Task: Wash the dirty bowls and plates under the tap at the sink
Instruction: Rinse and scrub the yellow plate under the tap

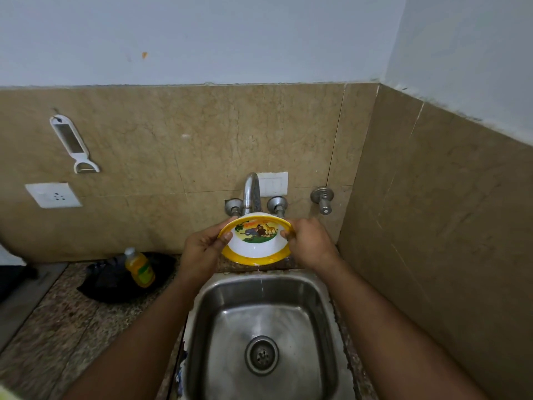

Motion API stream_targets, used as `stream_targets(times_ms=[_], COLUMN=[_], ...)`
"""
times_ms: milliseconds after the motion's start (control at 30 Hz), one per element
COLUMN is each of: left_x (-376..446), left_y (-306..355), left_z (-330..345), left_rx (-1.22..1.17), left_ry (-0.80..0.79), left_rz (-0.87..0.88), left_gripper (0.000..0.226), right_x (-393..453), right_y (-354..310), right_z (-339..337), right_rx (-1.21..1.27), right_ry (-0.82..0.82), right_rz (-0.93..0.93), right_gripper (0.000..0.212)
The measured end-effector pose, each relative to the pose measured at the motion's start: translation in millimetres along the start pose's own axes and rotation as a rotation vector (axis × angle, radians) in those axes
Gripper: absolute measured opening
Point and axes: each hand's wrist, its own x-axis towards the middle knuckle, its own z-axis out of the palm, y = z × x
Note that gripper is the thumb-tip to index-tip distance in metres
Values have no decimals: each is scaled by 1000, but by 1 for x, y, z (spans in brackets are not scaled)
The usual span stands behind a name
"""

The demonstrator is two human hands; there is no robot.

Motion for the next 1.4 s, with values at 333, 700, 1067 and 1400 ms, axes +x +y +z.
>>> stream_targets(times_ms=[333,700,1067,1400], left_x=[2,-6,-10,-21], left_y=[9,16,21,18], left_z=[-1,-2,-9,-10], left_rx=[0,4,24,26], left_ry=[-11,1,-20,-15], left_rz=[40,32,46,28], left_gripper=[34,33,33,32], right_x=[1,-8,-14,-22], right_y=[-2,-5,-11,-17], right_z=[-12,-15,-19,-15], right_rx=[-42,-29,-19,0], right_ry=[66,79,75,-8], right_rz=[-54,-94,-94,-19], right_gripper=[21,17,17,18])
